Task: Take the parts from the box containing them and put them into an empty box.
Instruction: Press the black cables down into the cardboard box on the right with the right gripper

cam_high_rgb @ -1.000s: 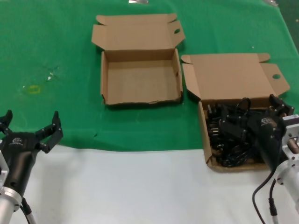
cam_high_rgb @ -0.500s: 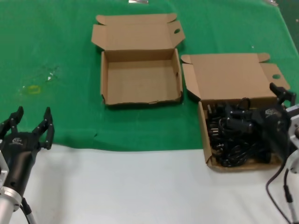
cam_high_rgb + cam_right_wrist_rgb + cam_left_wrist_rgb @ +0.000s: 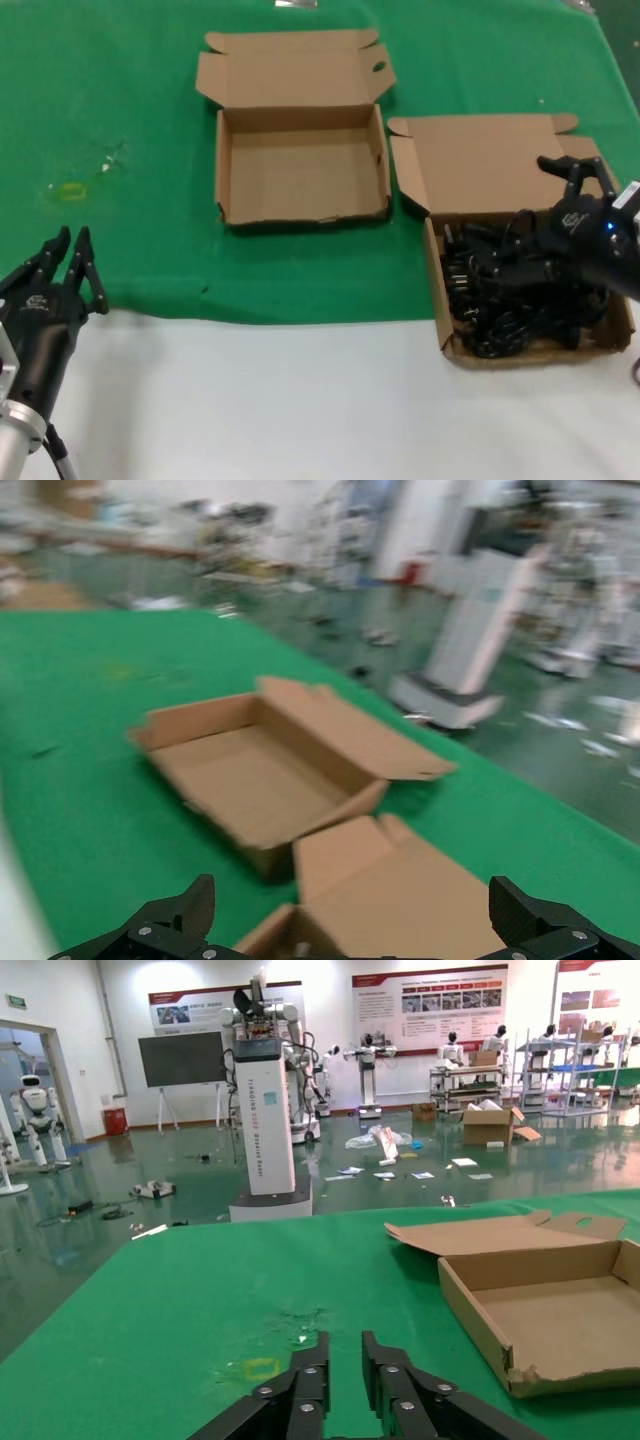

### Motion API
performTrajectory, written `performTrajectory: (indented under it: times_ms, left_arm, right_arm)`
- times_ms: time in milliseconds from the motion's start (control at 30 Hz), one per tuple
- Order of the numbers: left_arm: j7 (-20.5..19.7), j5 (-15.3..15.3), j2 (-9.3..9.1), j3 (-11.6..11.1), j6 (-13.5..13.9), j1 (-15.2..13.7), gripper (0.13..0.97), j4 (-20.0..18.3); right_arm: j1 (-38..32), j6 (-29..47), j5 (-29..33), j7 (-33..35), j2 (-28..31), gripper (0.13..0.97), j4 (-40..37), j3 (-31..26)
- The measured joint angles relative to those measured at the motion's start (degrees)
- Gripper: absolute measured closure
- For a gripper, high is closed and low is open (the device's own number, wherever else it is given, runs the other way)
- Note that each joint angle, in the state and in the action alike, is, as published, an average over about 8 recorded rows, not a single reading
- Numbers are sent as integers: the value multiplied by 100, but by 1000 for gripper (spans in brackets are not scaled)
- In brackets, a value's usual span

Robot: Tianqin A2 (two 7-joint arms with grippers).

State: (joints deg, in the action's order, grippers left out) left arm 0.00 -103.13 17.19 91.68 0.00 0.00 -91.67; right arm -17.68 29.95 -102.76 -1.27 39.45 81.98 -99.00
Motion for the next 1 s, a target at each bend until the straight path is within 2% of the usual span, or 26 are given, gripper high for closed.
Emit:
performTrajectory:
  times_ms: [200,433,700,1000]
  left_arm:
    - [0,0,0,0,0,0,902,0]
    - [0,0,0,0,0,0,921,0]
    - [0,0,0,0,0,0,952,0]
    - [0,0,0,0,0,0,953,0]
  right_arm:
    - [-736,1296,58,18,557,129,-145,-440]
    - [-1882,2862,394,274,818,129,-658,-1101]
    - [-3338,4101,1215,1047,597,129,-1874,-1888]
    - [-4495,4603,2042,2004,86,129,-3202,-2474]
